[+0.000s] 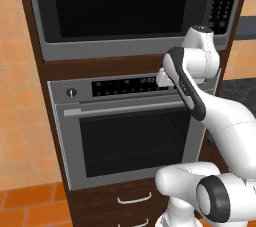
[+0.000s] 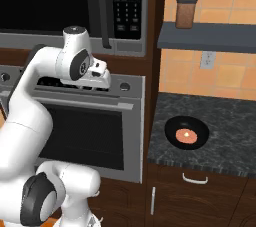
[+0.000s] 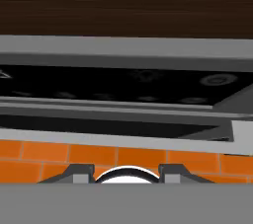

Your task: Open the microwave, place the bowl with waffle inside the microwave, then close the microwave door and turn it on.

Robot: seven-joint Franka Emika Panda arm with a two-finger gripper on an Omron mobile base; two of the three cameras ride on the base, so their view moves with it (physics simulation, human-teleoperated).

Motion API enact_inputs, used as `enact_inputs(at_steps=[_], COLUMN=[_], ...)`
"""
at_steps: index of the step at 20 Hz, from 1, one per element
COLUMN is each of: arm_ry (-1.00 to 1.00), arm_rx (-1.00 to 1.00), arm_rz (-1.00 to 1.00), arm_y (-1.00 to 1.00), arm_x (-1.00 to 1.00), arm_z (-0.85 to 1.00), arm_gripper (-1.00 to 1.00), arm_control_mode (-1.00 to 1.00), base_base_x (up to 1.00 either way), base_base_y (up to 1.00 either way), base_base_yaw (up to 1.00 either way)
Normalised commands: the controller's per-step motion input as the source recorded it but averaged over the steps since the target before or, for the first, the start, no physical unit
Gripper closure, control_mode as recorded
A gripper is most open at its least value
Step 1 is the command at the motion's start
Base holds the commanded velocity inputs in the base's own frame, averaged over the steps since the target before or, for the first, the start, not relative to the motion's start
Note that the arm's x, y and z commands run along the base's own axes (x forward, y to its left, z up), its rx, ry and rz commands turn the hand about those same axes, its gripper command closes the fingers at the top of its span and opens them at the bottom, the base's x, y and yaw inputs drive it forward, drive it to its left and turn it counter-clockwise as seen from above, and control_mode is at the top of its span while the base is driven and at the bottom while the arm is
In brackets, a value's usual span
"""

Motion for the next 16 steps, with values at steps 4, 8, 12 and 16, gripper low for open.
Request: enact_inputs(at_steps=[4,8,12,16], arm_ry=[-0.04,0.0,0.0,0.0], arm_rx=[0.0,0.0,-0.02,-0.07], arm_rz=[0.0,0.0,0.0,0.0], arm_y=[0.0,0.0,0.01,0.07], arm_x=[-0.31,-0.54,-0.37,-0.26], arm_z=[-0.01,-0.17,-0.31,-0.34], arm_gripper=[-1.0,-1.0,-1.0,-1.0], arm_control_mode=[-1.0,-1.0,-1.0,-1.0], base_base_x=[0.0,0.0,0.0,0.0], base_base_y=[0.0,0.0,0.0,0.0], base_base_yaw=[0.0,0.0,0.0,0.0])
